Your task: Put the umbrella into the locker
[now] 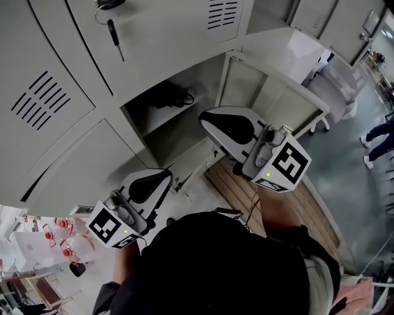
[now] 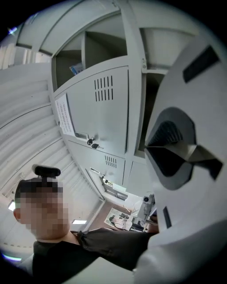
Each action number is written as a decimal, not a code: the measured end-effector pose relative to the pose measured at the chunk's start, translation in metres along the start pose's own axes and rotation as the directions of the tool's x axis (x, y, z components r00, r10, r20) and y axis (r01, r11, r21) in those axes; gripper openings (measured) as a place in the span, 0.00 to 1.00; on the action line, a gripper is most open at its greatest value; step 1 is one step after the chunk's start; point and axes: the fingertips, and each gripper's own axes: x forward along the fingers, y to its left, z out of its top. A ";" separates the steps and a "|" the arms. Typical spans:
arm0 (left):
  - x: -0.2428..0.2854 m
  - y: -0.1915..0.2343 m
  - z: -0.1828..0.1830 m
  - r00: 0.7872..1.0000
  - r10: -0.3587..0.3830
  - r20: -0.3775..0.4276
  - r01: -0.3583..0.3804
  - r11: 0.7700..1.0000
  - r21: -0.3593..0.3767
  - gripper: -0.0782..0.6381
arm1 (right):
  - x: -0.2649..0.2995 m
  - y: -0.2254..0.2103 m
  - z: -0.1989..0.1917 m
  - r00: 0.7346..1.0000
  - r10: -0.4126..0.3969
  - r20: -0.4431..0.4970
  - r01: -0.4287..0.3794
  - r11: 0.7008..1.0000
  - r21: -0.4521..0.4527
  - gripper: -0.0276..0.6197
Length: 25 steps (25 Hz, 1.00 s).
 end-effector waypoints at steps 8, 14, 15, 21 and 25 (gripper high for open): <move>0.021 0.000 0.000 0.998 -0.067 0.012 0.068 0.997 -0.025 0.14 | -0.024 0.010 -0.015 1.000 0.007 -0.006 -0.006 0.997 0.077 0.06; 0.033 -0.006 -0.010 0.990 -0.136 -0.026 0.134 0.990 -0.048 0.14 | -0.040 0.017 -0.026 1.000 -0.021 -0.016 0.023 0.992 0.127 0.06; 0.035 -0.007 -0.009 0.989 -0.147 -0.025 0.146 0.988 -0.050 0.14 | -0.043 0.019 -0.027 0.999 -0.026 -0.019 0.028 0.991 0.132 0.06; 0.044 -0.010 -0.017 0.984 -0.178 -0.016 0.177 0.982 -0.071 0.14 | -0.053 0.030 -0.041 0.999 -0.040 -0.033 0.045 0.987 0.153 0.06; 0.047 -0.010 -0.029 0.982 -0.188 -0.028 0.184 0.979 -0.091 0.14 | -0.057 0.036 -0.056 0.999 -0.036 -0.029 0.042 0.977 0.207 0.06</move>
